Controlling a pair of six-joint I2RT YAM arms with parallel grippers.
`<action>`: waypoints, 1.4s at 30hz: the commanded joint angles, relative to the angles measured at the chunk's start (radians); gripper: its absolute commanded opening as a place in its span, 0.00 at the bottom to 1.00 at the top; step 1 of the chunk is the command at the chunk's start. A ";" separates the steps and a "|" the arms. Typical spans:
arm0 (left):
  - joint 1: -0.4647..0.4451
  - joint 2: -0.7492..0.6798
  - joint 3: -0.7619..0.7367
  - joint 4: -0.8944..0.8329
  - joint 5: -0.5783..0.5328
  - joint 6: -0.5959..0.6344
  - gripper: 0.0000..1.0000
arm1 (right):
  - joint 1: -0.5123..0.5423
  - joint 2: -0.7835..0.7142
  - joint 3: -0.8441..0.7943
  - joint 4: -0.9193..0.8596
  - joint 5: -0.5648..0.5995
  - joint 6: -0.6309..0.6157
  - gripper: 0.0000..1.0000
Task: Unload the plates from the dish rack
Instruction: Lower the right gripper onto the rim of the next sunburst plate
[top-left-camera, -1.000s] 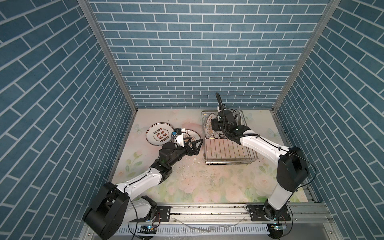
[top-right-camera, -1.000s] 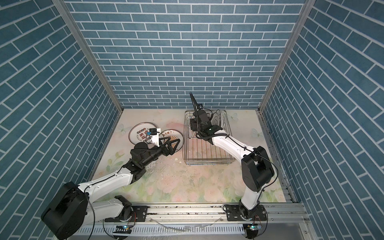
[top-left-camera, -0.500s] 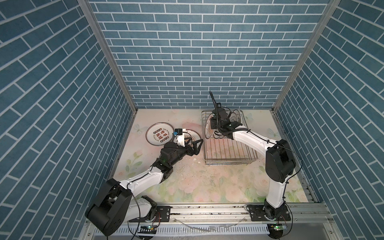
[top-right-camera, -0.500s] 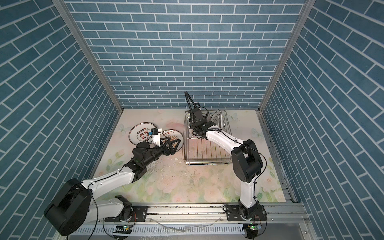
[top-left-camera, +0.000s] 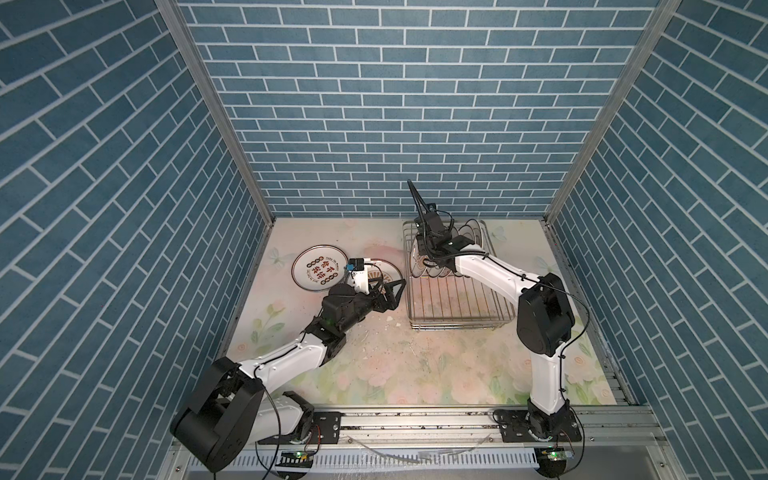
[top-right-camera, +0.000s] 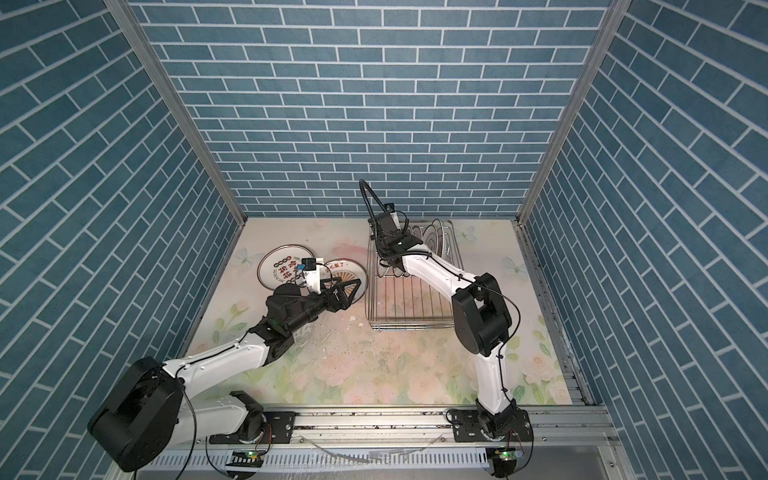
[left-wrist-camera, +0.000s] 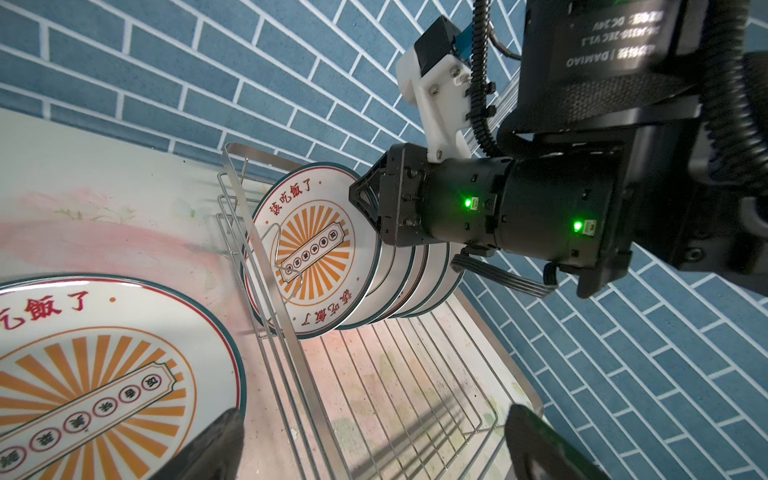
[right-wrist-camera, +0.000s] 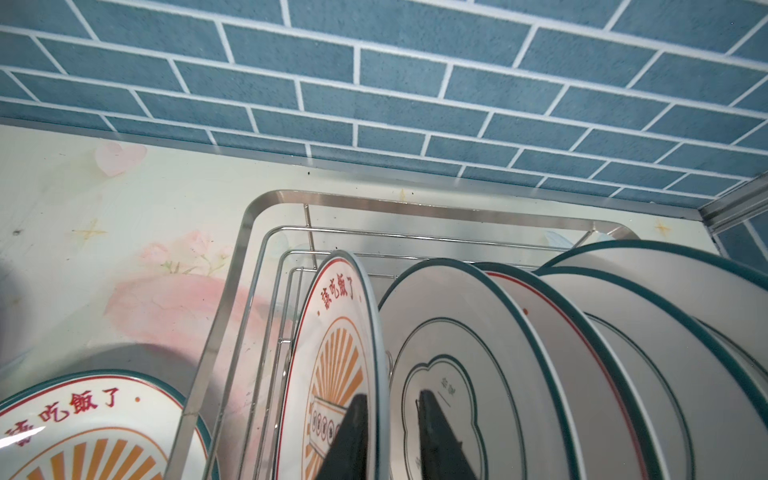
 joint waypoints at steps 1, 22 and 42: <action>0.003 -0.005 0.004 -0.013 -0.005 -0.016 1.00 | 0.008 0.025 0.039 -0.060 0.072 0.027 0.23; 0.002 -0.035 -0.022 -0.025 -0.039 -0.030 1.00 | 0.026 0.111 0.168 -0.133 0.148 0.021 0.12; 0.002 -0.047 -0.022 -0.044 -0.058 -0.030 1.00 | 0.057 -0.032 0.047 0.010 0.206 -0.088 0.06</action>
